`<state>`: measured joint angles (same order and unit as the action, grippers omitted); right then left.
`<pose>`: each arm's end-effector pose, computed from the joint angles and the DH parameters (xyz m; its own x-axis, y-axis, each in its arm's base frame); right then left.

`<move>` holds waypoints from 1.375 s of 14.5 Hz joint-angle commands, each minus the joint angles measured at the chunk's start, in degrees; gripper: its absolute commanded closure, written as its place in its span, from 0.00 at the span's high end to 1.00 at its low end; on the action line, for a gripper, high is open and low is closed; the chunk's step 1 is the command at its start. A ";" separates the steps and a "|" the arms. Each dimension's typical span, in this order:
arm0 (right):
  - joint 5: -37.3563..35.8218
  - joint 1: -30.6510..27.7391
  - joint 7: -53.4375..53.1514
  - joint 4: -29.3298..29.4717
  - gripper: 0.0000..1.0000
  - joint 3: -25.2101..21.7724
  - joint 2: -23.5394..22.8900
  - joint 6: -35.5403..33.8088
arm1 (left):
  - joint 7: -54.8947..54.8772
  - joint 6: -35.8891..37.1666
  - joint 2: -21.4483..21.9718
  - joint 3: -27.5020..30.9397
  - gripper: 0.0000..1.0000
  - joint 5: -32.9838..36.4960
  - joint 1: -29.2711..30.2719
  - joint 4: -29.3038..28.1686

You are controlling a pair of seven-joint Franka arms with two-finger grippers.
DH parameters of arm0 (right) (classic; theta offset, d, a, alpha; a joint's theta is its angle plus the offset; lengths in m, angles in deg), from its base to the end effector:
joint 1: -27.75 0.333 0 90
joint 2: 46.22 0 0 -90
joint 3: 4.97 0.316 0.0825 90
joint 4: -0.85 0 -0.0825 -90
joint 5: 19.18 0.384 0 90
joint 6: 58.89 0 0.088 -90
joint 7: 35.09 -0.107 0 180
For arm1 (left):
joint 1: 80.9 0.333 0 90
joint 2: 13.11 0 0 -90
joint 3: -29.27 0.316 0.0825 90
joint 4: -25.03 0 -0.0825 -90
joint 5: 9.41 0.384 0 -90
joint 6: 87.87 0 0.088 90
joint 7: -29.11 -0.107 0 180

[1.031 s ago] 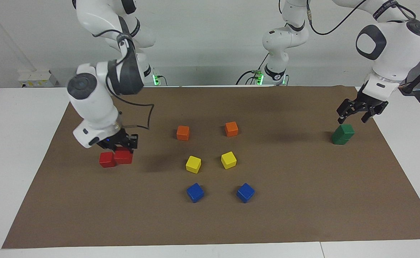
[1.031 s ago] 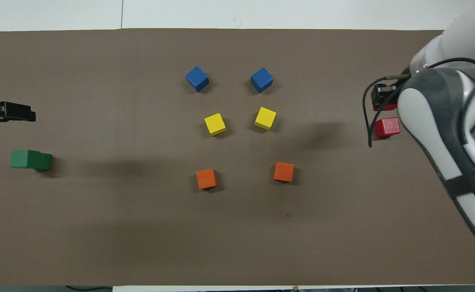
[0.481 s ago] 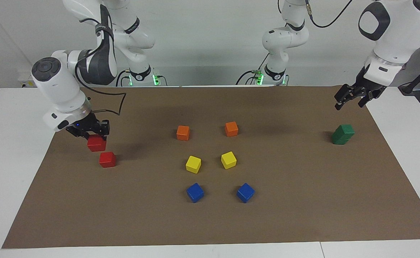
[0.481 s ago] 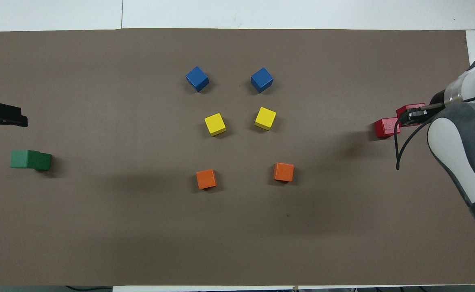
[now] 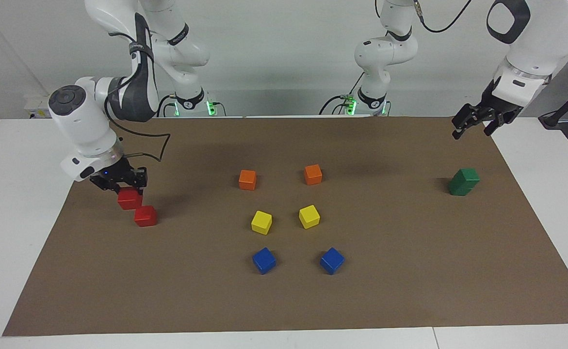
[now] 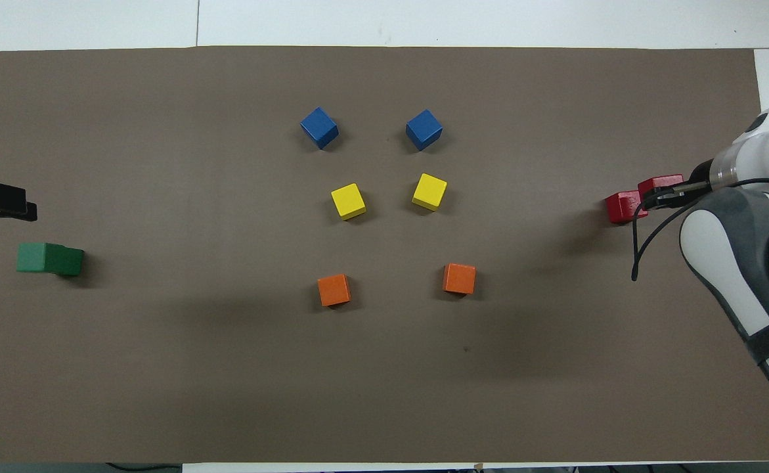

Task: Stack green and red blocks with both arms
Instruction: 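Lower the red cube onto the first red cube and open the right gripper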

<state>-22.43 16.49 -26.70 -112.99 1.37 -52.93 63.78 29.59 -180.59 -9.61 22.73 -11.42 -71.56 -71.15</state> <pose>0.5809 -0.0539 0.4098 0.9955 0.0898 0.0317 0.0884 -0.9952 0.0410 0.5383 0.0209 0.6108 0.9983 0.0591 0.0000 0.0591 -0.9979 0.0281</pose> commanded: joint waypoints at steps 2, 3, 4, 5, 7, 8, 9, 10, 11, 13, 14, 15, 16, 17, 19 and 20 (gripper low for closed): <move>0.61 -1.84 1.54 -2.62 0.00 0.86 -0.14 3.19 | 0.84 2.54 2.13 0.83 1.00 1.48 -1.34 -0.32; 0.61 -1.84 1.28 -2.62 0.00 0.86 -0.41 3.36 | 0.84 2.55 2.30 1.09 1.00 1.57 -2.21 -0.50; 0.61 -1.84 1.19 -2.62 0.00 0.86 -0.67 4.15 | 1.01 2.81 2.48 1.88 1.00 1.57 -3.52 -0.59; 0.61 -1.75 1.18 -2.62 0.00 0.86 -1.02 4.68 | 1.01 3.07 2.40 3.02 1.00 1.57 -4.93 -0.50; 0.70 -1.84 1.18 -2.70 0.00 0.95 -1.55 5.21 | 1.10 3.16 2.48 3.64 1.00 1.57 -6.00 -0.50; 0.78 -1.75 0.92 -2.79 0.00 0.95 -1.73 5.21 | 1.10 3.07 2.48 3.64 1.00 1.57 -6.08 -0.33; 0.78 -1.75 0.31 -2.88 0.00 0.95 -1.73 5.21 | 1.10 3.07 2.40 3.64 1.00 1.48 -6.08 -0.06; 1.22 -1.32 -0.22 -3.05 0.00 0.95 -1.73 5.38 | 1.10 3.16 2.39 3.64 1.00 1.48 -6.17 0.03; 1.92 -1.05 -0.22 -3.32 0.00 0.95 -1.64 5.56 | 1.10 3.42 2.39 3.64 1.00 1.57 -6.61 -0.06; 2.19 -1.05 -0.40 -3.41 0.00 0.95 -1.90 6.00 | 0.84 4.91 2.31 3.91 1.00 3.83 -7.31 0.20; 2.19 -0.96 -0.48 -3.49 0.00 0.95 -1.82 6.43 | 0.84 5.70 2.31 3.91 1.00 4.29 -7.66 0.20; 2.19 -0.87 -0.49 -3.58 0.00 0.95 -1.90 6.61 | 0.92 6.32 2.31 3.91 1.00 4.29 -7.75 0.20; 2.19 -0.87 -0.49 -3.84 0.00 0.95 -1.99 6.79 | 0.93 6.59 2.31 3.99 1.00 4.38 -7.75 0.20; 2.19 -0.87 -0.49 -3.85 0.00 0.95 -2.43 7.05 | 0.93 6.50 2.22 3.91 1.00 4.38 -7.67 0.29; 2.19 -0.96 -0.40 -4.20 0.00 0.95 -2.69 8.11 | 0.93 6.50 2.22 3.82 1.00 4.29 -7.67 1.69; 2.19 -0.96 -0.40 -4.46 0.00 0.95 -2.69 8.20 | 0.93 6.50 2.13 3.82 1.00 4.20 -7.67 2.22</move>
<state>-21.21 16.09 -26.81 -116.40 1.79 -55.54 70.31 29.96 -175.55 -7.95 25.49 -8.37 -77.76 -70.60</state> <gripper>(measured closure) 0.449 0.000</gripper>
